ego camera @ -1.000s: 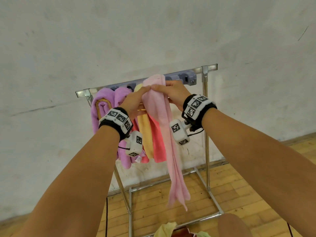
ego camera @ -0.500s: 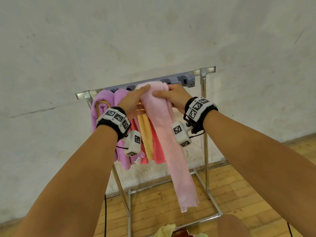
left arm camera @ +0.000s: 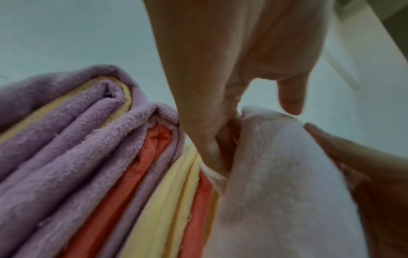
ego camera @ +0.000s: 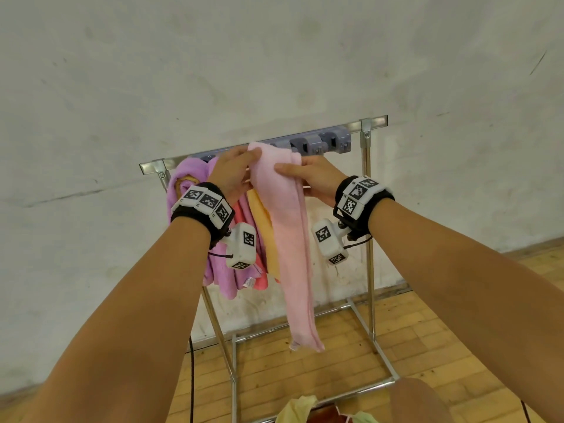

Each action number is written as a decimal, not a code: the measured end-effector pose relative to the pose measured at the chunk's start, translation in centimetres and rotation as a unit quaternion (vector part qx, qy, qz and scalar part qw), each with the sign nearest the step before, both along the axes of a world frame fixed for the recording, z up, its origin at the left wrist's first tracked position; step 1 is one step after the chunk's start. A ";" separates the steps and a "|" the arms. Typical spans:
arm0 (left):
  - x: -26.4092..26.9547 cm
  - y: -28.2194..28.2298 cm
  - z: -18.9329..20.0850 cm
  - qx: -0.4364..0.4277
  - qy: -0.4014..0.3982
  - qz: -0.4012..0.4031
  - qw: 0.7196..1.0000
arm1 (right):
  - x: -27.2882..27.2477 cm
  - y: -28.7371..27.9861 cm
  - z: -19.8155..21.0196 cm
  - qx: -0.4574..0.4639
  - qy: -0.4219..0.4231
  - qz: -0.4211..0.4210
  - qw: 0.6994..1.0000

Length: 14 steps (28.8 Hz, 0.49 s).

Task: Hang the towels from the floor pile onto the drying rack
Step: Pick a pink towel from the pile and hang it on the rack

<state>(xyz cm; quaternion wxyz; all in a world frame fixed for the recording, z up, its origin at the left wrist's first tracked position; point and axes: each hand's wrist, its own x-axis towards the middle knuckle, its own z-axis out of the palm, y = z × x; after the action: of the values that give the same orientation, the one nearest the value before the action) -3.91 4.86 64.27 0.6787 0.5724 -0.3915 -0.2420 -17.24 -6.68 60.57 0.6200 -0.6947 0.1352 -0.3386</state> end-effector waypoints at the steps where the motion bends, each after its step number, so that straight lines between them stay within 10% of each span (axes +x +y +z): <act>1: -0.1 0.1 -0.2 0.037 0.000 -0.026 0.999 | 0.1 0.0 0.1 -0.007 -0.012 -0.009 1.000; 6: 0.0 0.4 -1.1 0.120 -0.057 -0.079 0.988 | 0.4 -0.2 0.5 -0.017 -0.037 -0.078 0.996; 14: 0.9 -0.1 -0.4 -0.002 -0.023 -0.005 1.000 | -0.9 0.5 0.3 0.009 0.035 0.028 0.999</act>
<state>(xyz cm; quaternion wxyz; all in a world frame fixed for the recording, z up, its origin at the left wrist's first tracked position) -3.02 4.73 63.84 0.6695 0.5744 -0.4101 -0.2315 -18.10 -6.14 60.82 0.6305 -0.7040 0.1407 -0.2950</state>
